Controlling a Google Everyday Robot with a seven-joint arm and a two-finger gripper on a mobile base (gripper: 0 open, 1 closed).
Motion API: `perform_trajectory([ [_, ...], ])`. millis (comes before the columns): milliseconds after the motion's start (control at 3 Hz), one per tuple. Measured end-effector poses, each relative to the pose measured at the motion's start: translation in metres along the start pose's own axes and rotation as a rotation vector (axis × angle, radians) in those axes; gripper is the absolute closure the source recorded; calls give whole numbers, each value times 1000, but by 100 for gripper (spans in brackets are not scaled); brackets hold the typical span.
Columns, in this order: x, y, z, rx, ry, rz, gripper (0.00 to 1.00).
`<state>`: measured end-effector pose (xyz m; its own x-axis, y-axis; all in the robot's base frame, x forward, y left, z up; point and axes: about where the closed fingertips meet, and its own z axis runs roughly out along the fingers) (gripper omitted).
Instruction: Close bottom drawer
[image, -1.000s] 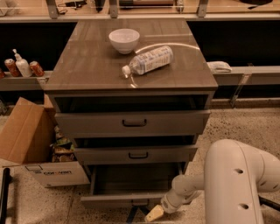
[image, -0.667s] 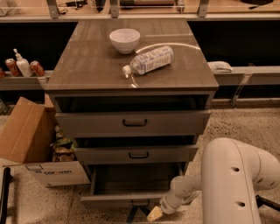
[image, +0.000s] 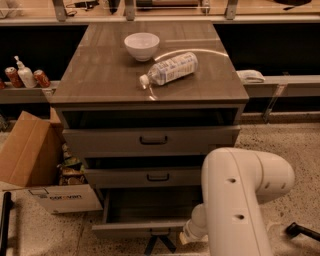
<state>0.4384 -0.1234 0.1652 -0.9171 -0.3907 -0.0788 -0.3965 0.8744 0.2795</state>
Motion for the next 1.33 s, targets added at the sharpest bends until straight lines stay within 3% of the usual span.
perform_trajectory([
  [333, -32, -36, 5, 97, -67, 41, 100],
  [1000, -33, -45, 9, 73, -99, 37, 100],
  [1333, -44, -64, 12, 25, -183, -16, 100],
])
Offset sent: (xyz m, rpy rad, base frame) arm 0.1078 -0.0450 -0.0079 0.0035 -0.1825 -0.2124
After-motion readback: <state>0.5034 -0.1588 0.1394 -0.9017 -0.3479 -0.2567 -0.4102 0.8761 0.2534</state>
